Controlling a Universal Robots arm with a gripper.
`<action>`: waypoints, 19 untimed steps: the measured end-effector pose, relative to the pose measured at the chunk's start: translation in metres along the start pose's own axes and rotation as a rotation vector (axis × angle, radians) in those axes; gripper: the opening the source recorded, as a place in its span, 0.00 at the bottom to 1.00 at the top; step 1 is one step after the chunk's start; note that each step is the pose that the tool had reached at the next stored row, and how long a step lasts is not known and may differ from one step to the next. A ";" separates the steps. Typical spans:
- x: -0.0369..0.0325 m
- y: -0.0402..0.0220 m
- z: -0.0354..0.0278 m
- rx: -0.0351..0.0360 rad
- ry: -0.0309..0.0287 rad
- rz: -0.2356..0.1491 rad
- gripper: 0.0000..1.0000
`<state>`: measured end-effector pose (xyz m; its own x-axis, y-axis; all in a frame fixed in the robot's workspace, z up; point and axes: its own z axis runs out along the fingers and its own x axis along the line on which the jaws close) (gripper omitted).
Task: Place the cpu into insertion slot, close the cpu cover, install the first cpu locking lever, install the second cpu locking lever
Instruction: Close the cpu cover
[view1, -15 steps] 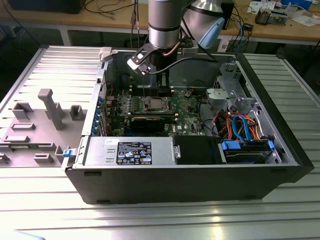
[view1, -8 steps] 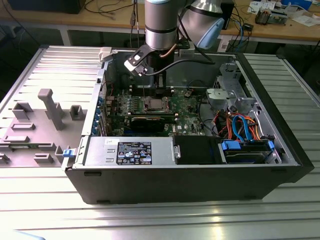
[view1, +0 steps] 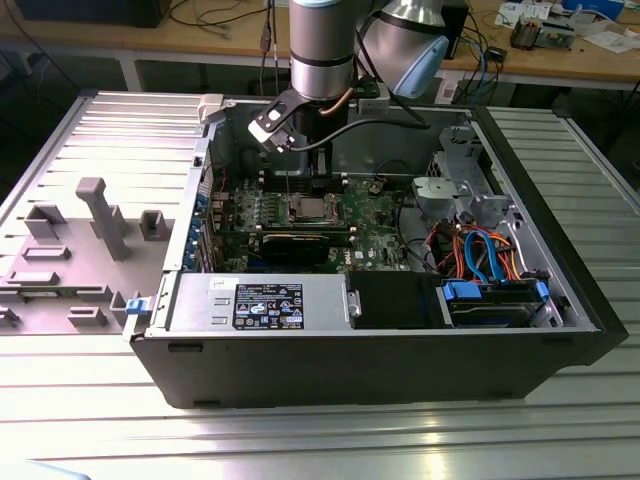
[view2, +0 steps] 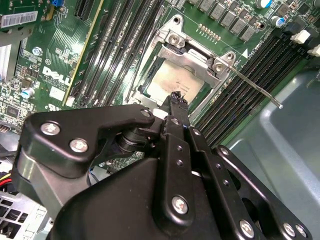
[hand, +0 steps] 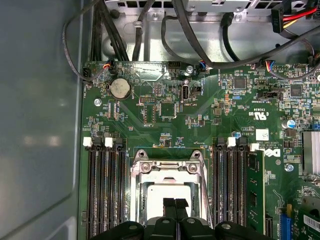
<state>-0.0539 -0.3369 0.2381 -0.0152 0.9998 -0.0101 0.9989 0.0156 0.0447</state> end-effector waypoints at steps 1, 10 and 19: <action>0.0000 0.0000 0.0000 0.0000 0.0000 0.000 0.11; 0.0002 -0.0072 0.0057 -0.0002 0.0003 -0.003 0.11; 0.0007 -0.0256 0.0244 -0.0002 0.0008 -0.012 0.11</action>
<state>-0.0784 -0.3369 0.2126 -0.0273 0.9996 -0.0099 0.9986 0.0277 0.0448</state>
